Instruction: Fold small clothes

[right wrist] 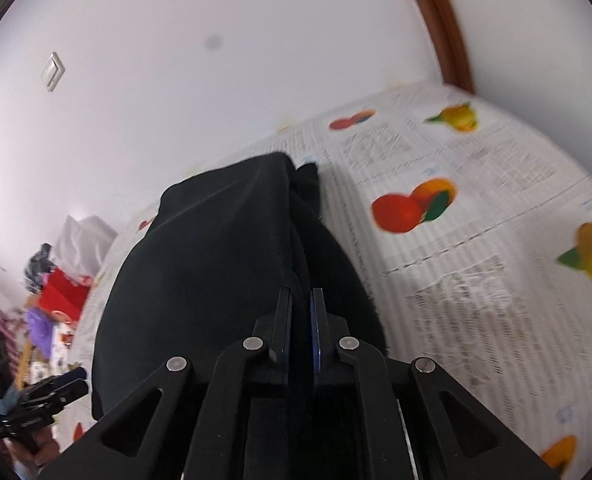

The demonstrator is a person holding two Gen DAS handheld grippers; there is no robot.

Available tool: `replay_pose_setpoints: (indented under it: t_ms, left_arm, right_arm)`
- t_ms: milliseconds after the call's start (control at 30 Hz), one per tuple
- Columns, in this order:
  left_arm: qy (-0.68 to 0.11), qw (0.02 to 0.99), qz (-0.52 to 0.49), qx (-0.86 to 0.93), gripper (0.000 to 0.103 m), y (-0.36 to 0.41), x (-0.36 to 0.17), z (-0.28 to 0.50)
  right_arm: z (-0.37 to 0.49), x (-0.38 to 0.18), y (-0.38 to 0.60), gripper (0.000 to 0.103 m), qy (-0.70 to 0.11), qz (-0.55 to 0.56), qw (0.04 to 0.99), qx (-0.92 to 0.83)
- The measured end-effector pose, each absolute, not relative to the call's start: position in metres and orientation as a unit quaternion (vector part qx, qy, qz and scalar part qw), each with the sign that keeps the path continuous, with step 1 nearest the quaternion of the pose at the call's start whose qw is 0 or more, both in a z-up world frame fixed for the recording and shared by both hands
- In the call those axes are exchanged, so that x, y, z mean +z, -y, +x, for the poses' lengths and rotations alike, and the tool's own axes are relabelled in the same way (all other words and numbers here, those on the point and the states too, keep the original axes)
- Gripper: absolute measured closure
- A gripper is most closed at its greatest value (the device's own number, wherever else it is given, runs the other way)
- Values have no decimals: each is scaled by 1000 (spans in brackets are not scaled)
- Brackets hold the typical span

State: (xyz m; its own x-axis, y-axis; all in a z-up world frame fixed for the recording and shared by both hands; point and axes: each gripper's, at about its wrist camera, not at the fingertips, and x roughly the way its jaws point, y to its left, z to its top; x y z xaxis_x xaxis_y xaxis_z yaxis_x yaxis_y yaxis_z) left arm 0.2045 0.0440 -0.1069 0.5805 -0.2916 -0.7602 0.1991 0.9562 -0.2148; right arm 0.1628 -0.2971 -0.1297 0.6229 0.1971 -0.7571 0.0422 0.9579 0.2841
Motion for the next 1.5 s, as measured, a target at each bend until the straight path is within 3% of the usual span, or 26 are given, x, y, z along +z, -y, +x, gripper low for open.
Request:
replay_pose_setpoints:
  t_ms: [200, 267, 333, 433, 733, 833, 867, 900, 933, 967, 1000, 1500]
  left_arm:
    - [-429, 891, -41, -140, 51, -36, -99, 194]
    - [-428, 893, -31, -138, 51, -34, -98, 189]
    - [-428, 893, -26, -135, 51, -36, -100, 185]
    - [-435, 889, -30, -143, 52, -41, -106, 174]
    - [-448, 879, 8, -163, 53, -14, -129, 160]
    - [-449, 879, 0, -159, 62, -8, -131, 169]
    - [-451, 878, -3, -158, 70, -5, -132, 172]
    - [-451, 878, -5, -157, 80, -4, -132, 175]
    - [-451, 880, -8, -151, 84, -4, -131, 177]
    - [-450, 881, -9, -146, 89, -5, -131, 179]
    - [-447, 882, -15, -147, 91, -8, -130, 182]
    - [-461, 879, -37, -119, 90, -30, -127, 220]
  right_arm:
    - [127, -103, 299, 90, -421, 60, 905, 10]
    - [112, -99, 303, 83, -425, 32, 904, 1]
    - [99, -100, 306, 65, -434, 5, 901, -1]
    - [80, -109, 310, 62, -450, -23, 893, 4]
    - [76, -145, 298, 62, -474, 8, 880, 42]
    - [89, -154, 295, 62, -478, 51, 875, 51]
    - [94, -157, 294, 62, -485, 65, 870, 60]
    - [98, -160, 292, 66, -491, 71, 866, 62]
    - [101, -160, 292, 81, -486, 69, 870, 52]
    - [102, -159, 291, 90, -480, 72, 872, 54]
    - [103, -158, 290, 91, -477, 79, 873, 61]
    - [136, -162, 267, 91, -488, 49, 870, 62]
